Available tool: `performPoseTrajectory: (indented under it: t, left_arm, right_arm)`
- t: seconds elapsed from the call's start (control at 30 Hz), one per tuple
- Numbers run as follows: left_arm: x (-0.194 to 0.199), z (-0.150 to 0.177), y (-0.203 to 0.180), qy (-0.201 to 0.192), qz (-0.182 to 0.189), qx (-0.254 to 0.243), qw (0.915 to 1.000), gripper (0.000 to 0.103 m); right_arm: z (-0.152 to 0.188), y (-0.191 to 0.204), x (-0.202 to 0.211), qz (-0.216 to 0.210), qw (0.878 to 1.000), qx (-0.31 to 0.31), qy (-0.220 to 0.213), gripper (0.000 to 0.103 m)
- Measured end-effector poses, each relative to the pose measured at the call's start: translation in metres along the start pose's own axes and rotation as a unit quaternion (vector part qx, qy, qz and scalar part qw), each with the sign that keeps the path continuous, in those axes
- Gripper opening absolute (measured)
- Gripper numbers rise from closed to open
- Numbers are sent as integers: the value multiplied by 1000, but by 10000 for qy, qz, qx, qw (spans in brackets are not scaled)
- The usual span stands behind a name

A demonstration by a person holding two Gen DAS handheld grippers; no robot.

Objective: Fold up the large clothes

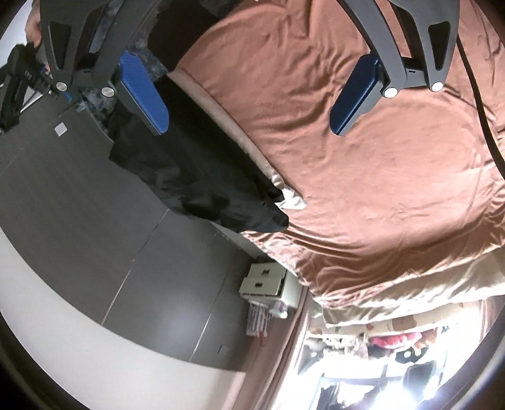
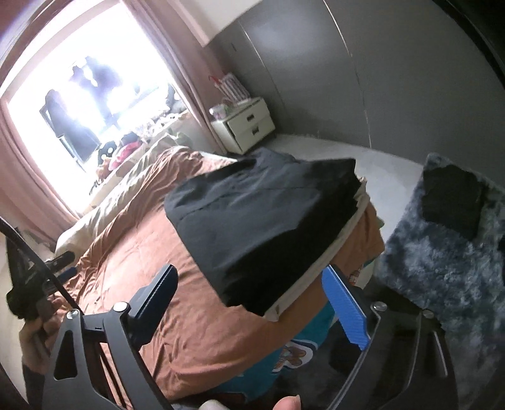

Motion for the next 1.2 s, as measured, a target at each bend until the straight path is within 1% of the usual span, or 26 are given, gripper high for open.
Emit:
performPoseTrajectory:
  t: [0.03, 0.37, 0.5, 0.7, 0.87, 1.07, 1.2]
  left_arm:
    - [8, 3, 0, -43, -11, -17, 10000, 102]
    - [106, 52, 1, -493, -133, -146, 9986, 102]
    - [142, 76, 4, -698, -231, -172, 9971, 102]
    - [191, 115, 8, -909, -444, -233, 9946, 102]
    - [227, 149, 11, -1127, -617, -213, 9915, 102]
    - [269, 191, 7, -1439, -874, -232, 9855, 102]
    - [292, 218, 5, -1613, -942, -193, 9822, 103]
  right_arm:
    - [3, 4, 7, -6, 10000, 43, -38, 103]
    - [36, 34, 51, -165, 9988, 370, -259, 103]
    - [53, 44, 67, -331, 9981, 415, -326, 103]
    - [82, 55, 90, -409, 9968, 534, -434, 103]
    - [109, 67, 106, -421, 9951, 768, -462, 103]
    - [136, 82, 127, -524, 9911, 1096, -551, 103]
    - [155, 90, 141, -633, 9876, 1298, -608, 103]
Point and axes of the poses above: each gripper's, at about its wrist camera, not at the fingertips, and x roughly against the way its jaws point, y to its left, z to its underside, the point moved 5 cm from there along -x, roughly the way its jaws point, and after that the axes turned 5 degrees about z, right-handed, at the moved point
